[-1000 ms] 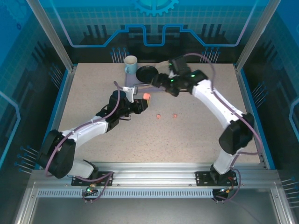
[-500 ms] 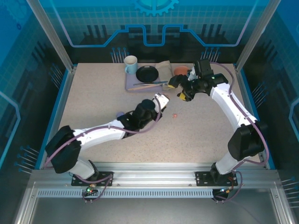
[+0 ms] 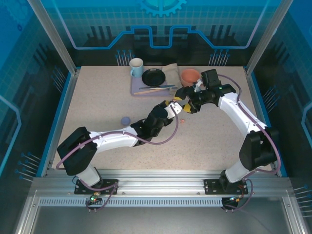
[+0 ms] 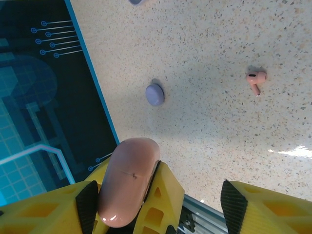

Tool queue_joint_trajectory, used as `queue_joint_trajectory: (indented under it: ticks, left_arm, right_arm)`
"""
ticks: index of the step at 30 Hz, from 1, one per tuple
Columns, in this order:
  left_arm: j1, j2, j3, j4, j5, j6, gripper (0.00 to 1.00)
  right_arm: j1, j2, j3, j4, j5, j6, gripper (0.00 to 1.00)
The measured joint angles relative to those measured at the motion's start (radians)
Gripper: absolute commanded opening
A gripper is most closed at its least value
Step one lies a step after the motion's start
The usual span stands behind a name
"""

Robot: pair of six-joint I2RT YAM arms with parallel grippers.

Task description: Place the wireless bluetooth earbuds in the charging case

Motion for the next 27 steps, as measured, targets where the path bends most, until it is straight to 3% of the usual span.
queue_joint_trajectory:
  ticks: [7,19,23,27]
  left_arm:
    - [-0.007,0.0,0.0,0.018,0.001,0.0,0.11]
    - [-0.011,-0.001,0.0,0.005,-0.005,0.009,0.15]
    - [-0.013,-0.001,0.0,-0.003,-0.006,0.027,0.22]
    - [-0.013,-0.001,0.0,-0.003,-0.006,0.024,0.37]
  right_arm:
    - [0.03,0.003,0.004,0.02,0.001,0.031,0.62]
    - [0.066,0.055,0.042,0.034,0.011,0.062,0.26]
    - [0.066,0.059,0.045,0.023,0.016,0.069,0.14]
    - [0.066,0.059,0.045,0.021,0.016,0.069,0.03]
